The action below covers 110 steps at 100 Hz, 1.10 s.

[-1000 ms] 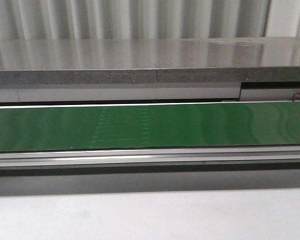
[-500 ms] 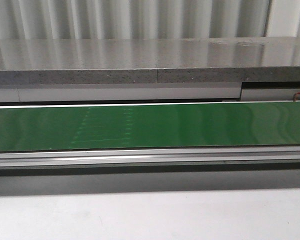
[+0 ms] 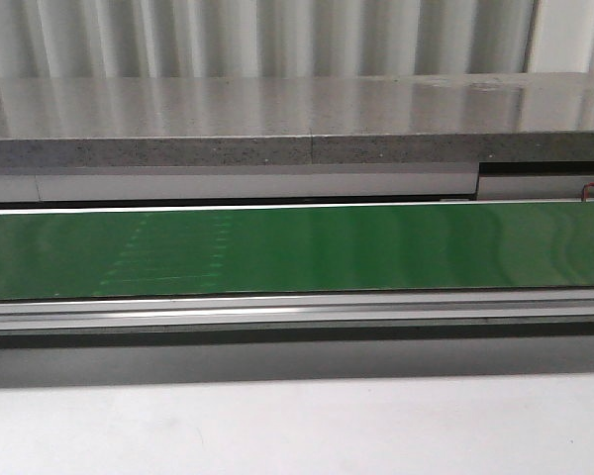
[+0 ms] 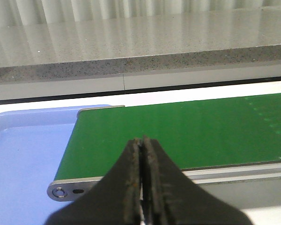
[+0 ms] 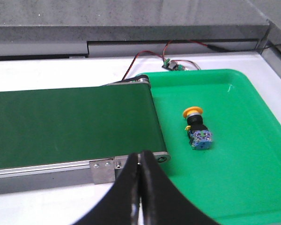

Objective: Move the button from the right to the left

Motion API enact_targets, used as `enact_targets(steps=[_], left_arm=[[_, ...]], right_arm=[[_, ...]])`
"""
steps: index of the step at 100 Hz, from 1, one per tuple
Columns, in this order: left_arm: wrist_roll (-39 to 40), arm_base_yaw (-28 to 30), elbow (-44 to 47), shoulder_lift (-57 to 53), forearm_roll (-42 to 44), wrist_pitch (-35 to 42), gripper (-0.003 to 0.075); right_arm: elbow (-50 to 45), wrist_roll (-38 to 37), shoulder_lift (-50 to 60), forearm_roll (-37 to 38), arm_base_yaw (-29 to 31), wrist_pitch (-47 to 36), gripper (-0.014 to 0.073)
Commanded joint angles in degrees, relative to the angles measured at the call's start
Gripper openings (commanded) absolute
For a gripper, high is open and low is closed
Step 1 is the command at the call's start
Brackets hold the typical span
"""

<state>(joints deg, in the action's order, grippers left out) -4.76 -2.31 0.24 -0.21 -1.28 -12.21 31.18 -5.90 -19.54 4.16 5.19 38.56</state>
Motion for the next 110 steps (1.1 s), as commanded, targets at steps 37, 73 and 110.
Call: enact_targets(steps=[37, 73, 110], left_arm=[[0.5, 0.1, 2.2, -1.9, -0.2, 4.3, -0.0020], [0.5, 0.1, 2.2, -1.9, -0.2, 4.3, -0.0020], [0.5, 0.1, 2.2, -1.9, -0.2, 4.3, -0.0020]], right_arm=[[13.3, -0.1, -22.1, -0.9, 0.3, 5.8, 0.0066], [20.3, -0.1, -36.4, -0.9, 0.4, 10.5, 0.0542], [27.6, -0.1, -50.8, 0.7, 13.4, 9.4, 0.0542]])
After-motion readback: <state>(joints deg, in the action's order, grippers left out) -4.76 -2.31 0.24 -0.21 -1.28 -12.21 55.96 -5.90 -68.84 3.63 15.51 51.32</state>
